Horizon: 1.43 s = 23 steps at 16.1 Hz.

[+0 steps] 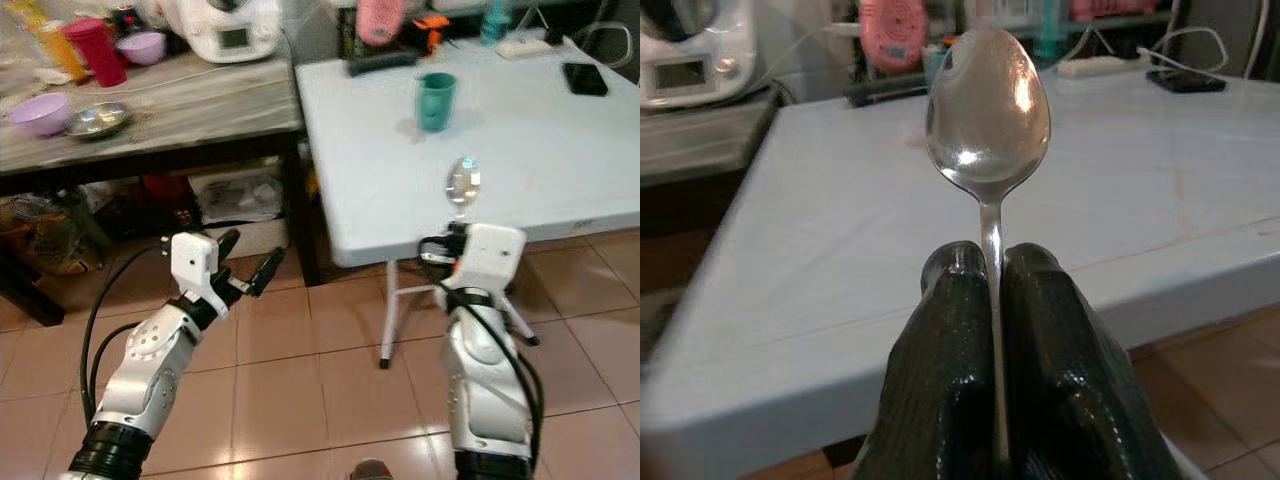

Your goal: Setting the table

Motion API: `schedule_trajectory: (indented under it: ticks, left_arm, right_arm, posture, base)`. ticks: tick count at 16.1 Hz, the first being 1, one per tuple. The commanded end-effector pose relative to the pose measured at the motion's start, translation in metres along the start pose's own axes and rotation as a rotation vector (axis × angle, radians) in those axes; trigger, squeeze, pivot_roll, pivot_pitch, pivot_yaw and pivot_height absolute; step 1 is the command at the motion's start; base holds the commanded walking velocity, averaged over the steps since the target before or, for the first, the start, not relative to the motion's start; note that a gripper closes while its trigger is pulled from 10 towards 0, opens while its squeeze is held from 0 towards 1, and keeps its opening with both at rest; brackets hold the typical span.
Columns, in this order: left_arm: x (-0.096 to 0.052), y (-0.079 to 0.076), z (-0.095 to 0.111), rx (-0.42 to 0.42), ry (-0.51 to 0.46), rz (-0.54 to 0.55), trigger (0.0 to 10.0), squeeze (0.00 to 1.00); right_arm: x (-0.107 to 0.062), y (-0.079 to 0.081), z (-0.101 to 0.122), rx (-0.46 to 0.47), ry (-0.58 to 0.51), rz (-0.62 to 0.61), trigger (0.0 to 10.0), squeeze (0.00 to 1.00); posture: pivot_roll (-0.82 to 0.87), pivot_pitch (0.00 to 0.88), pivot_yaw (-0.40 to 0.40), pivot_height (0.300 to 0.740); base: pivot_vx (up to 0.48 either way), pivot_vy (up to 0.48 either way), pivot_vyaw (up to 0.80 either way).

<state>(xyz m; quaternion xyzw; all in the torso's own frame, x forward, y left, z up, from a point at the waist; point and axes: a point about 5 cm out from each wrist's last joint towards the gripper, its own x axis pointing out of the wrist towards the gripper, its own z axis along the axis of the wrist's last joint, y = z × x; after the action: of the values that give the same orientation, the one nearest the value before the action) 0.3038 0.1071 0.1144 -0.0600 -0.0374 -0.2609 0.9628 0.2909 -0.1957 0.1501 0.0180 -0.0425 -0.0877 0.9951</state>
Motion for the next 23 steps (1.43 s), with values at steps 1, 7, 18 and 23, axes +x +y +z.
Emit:
schedule_trajectory:
  ticks: [1, 7, 18, 23]
  left_arm:
    - [-0.0043, 0.0088, -0.0005, 0.021, 0.01, 0.021, 10.0, 0.0]
    - [-0.0025, 0.0071, 0.0003, 0.021, 0.005, 0.023, 10.0, 0.0]
    - [-0.002, 0.0047, 0.0029, 0.01, -0.019, -0.004, 10.0, 0.0]
    - [-0.0008, 0.0042, 0.002, 0.006, -0.011, -0.017, 10.0, 0.0]
  right_arm:
    - [0.0007, 0.0134, 0.0062, 0.016, -0.03, 0.045, 10.0, 0.0]
    - [0.0015, 0.013, 0.0067, 0.015, -0.037, 0.048, 10.0, 0.0]
    - [0.0011, 0.0129, 0.0064, 0.013, -0.039, 0.052, 10.0, 0.0]
    - [-0.0003, 0.0104, 0.0068, 0.008, -0.042, 0.045, 10.0, 0.0]
  posture:
    - [-0.33, 0.068, 0.096, 0.74]
    - [-0.33, 0.067, 0.096, 0.74]
    - [-0.34, 0.07, 0.1, 0.74]
    - [-0.35, 0.071, 0.102, 0.74]
  base:
    - [0.0, 0.476, 0.0]
    - [0.0, 0.476, 0.07]
    - [0.026, 0.128, 0.08]
    - [0.363, 0.0, 0.0]
